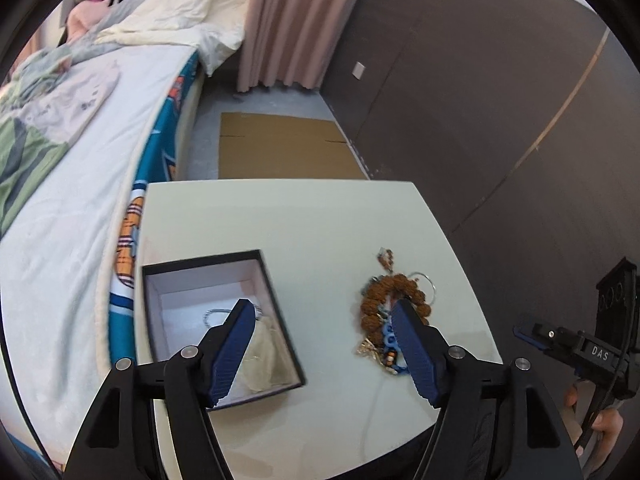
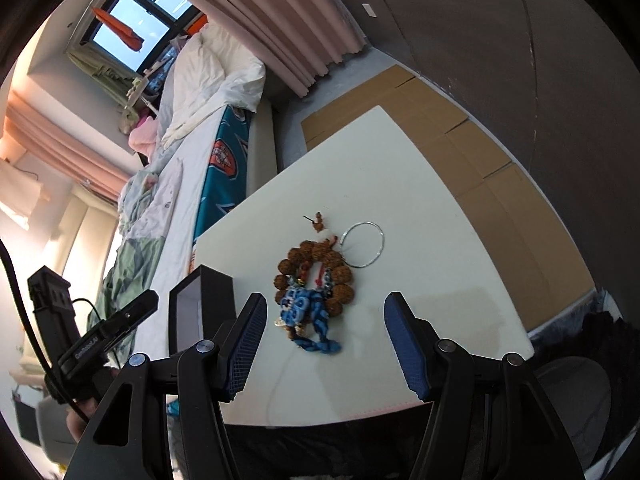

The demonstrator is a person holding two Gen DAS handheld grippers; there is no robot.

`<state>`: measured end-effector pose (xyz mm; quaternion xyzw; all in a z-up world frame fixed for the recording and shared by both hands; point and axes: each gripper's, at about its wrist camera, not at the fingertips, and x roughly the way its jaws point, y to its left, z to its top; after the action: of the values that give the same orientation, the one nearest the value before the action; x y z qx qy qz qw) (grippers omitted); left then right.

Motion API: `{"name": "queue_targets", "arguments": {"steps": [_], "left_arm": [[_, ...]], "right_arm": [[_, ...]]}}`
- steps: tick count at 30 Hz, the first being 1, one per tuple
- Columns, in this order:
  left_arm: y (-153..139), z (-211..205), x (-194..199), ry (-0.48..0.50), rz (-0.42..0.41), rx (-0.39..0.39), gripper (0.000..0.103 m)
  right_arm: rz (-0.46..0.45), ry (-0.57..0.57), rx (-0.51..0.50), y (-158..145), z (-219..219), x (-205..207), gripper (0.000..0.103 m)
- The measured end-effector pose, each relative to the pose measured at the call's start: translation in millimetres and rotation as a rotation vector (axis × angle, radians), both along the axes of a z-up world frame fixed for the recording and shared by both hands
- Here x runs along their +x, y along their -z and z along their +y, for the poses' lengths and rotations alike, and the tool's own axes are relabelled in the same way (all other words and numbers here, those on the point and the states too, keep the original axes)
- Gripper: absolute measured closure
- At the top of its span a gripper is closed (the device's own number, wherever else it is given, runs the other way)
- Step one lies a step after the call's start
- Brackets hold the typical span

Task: Organize jewelry
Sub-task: 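Grasp the blue knotted flower ornament with the left gripper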

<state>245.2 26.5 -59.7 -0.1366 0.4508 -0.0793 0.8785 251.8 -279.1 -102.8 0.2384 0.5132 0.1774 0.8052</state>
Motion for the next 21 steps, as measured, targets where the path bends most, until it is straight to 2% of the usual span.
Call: {"name": "queue_targets", "arguments": {"steps": [10, 19, 21], "left_arm": [[11, -64, 4, 0.156, 0.026, 0.041, 0.031], [38, -109, 15, 0.241, 0.051, 0.122, 0.032], [44, -112, 19, 0.249, 0.064, 0.132, 0.035]], "right_arm": [[0.015, 0.049, -0.003, 13, -33, -9, 0.041], [0.030, 0.093, -0.003, 22, -58, -17, 0.041], [0.033, 0.099, -0.003, 22, -61, -17, 0.041]]}}
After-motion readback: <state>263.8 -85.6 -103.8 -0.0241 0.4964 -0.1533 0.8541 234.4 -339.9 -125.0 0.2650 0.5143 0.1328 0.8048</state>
